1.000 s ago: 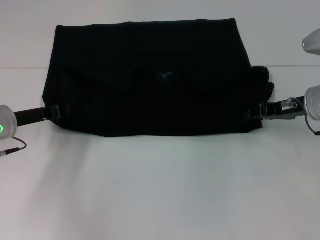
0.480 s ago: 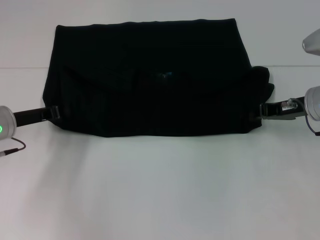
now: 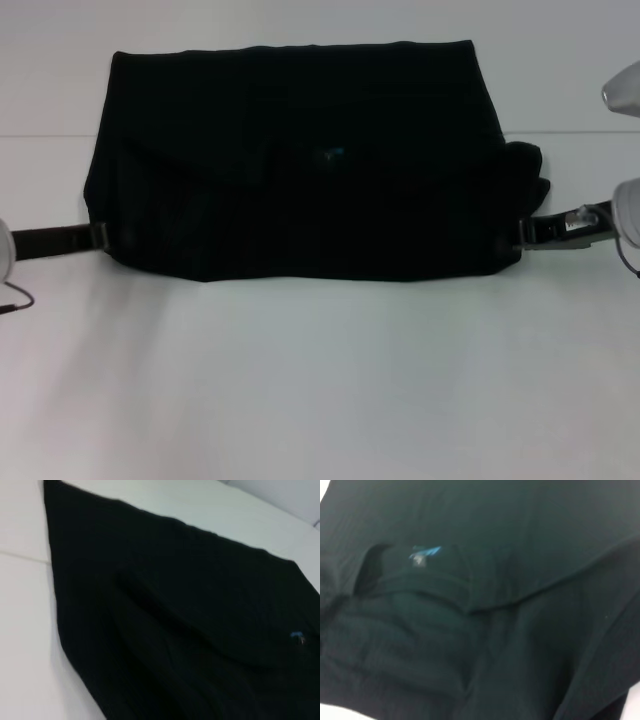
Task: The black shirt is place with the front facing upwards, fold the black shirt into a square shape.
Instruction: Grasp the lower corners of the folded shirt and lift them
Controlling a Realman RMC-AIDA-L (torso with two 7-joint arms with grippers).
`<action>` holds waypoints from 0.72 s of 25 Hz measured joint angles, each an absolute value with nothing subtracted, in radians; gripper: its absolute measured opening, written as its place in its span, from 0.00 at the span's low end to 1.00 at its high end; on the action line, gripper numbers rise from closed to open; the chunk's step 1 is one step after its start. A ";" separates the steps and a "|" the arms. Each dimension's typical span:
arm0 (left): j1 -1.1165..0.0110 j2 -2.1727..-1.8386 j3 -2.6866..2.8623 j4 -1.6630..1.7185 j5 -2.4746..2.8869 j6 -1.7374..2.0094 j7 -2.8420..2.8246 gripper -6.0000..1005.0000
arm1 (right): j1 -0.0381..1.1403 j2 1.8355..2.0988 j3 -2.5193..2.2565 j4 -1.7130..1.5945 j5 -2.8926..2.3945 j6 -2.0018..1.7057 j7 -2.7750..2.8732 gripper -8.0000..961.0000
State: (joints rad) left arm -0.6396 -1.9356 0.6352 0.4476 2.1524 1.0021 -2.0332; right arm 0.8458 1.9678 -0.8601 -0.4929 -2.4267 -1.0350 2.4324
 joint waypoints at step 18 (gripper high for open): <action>-0.506 -1.835 0.467 0.574 2.321 1.674 -2.149 0.03 | 0.672 1.906 -0.855 -0.648 -2.438 -1.656 2.175 0.04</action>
State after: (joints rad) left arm -0.5058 -1.8348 0.4674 0.5736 2.3209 1.6743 -2.1492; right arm 0.6723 1.9055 -0.8548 -0.6481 -2.4375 -1.6561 2.1755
